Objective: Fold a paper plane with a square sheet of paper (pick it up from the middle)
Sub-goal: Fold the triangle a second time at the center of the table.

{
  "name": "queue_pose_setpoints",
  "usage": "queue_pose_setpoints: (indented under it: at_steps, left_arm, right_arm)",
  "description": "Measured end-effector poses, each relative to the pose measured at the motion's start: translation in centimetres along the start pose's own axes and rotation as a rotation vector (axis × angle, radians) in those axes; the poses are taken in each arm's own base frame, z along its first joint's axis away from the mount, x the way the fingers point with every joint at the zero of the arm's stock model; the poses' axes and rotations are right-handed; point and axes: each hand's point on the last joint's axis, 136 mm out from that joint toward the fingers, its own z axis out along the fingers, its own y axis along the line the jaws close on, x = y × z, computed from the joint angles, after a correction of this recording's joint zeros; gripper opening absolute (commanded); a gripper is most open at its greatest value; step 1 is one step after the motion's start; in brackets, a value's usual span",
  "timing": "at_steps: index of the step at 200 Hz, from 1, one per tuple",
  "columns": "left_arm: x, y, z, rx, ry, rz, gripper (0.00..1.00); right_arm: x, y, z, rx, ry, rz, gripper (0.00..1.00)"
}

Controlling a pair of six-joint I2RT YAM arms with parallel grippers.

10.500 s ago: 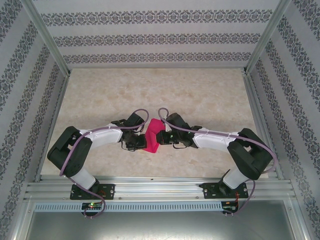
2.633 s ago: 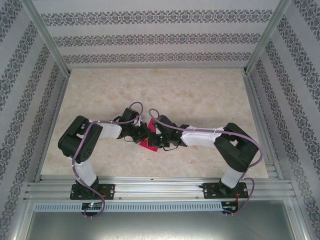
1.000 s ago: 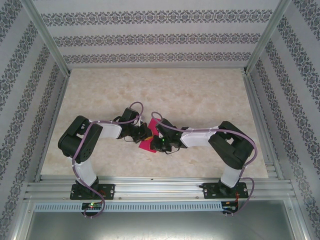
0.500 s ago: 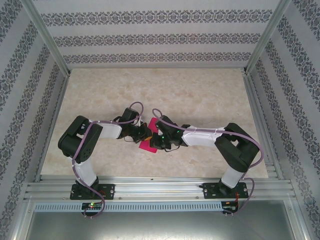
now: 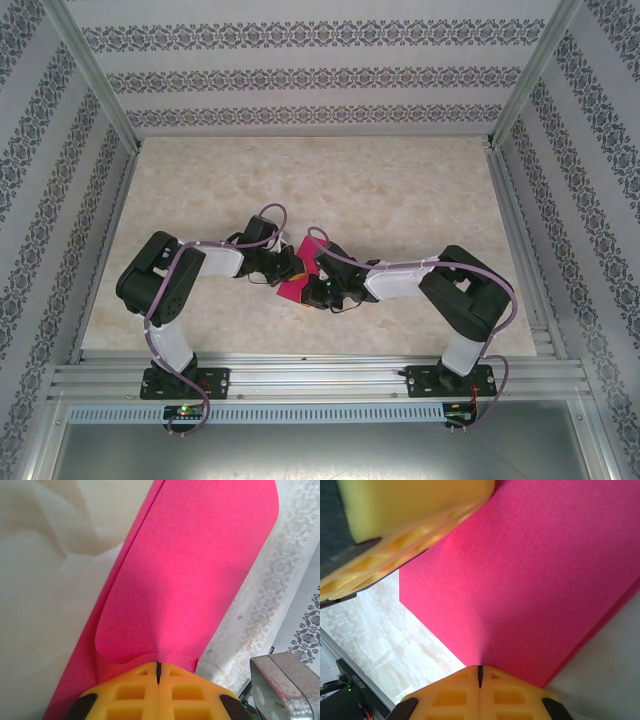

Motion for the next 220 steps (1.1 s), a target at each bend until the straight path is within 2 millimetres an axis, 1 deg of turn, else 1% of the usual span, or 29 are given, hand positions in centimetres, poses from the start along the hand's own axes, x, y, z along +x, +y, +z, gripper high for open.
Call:
queue_pose_setpoints:
  at_steps: [26, 50, 68, 93, 108, 120, 157, 188, 201, 220]
  left_arm:
    - [0.0, 0.0, 0.0, 0.0, 0.0, 0.0, 0.02]
    - [0.0, 0.0, 0.0, 0.0, 0.0, 0.0, 0.02]
    - [0.0, 0.0, 0.0, 0.0, 0.0, 0.0, 0.02]
    - [0.0, 0.0, 0.0, 0.0, 0.0, 0.0, 0.02]
    - [0.0, 0.0, 0.0, 0.0, 0.0, 0.0, 0.02]
    - [0.0, 0.0, 0.0, 0.0, 0.0, 0.0, 0.02]
    - [0.0, 0.0, 0.0, 0.001, 0.0, 0.0, 0.02]
    - [0.0, -0.1, 0.0, 0.001, 0.0, 0.0, 0.02]
    - [0.1, 0.0, 0.0, 0.001, 0.0, -0.001, 0.02]
    - [0.1, -0.1, -0.1, 0.001, -0.002, -0.005, 0.02]
  right_arm:
    - [-0.2, 0.5, -0.8, 0.02, -0.007, 0.001, 0.03]
    - [-1.0, 2.5, -1.9, -0.011, -0.034, -0.017, 0.03]
    - [-1.3, 3.1, -2.1, -0.028, -0.044, -0.025, 0.03]
    - [-1.0, 2.5, -1.5, -0.023, -0.037, -0.016, 0.03]
    - [-0.5, 1.1, -0.8, 0.002, -0.022, -0.003, 0.03]
    - [0.2, -0.5, -0.2, 0.027, -0.006, 0.024, 0.03]
    - [0.4, -0.2, 0.0, -0.035, -0.022, 0.039, 0.04]
    - [0.6, -0.3, -0.5, -0.015, -0.023, 0.049, 0.05]
    - [0.2, 0.4, -1.1, -0.011, -0.036, 0.042, 0.05]
    - [-1.2, 2.7, -2.1, -0.053, -0.074, 0.018, 0.05]
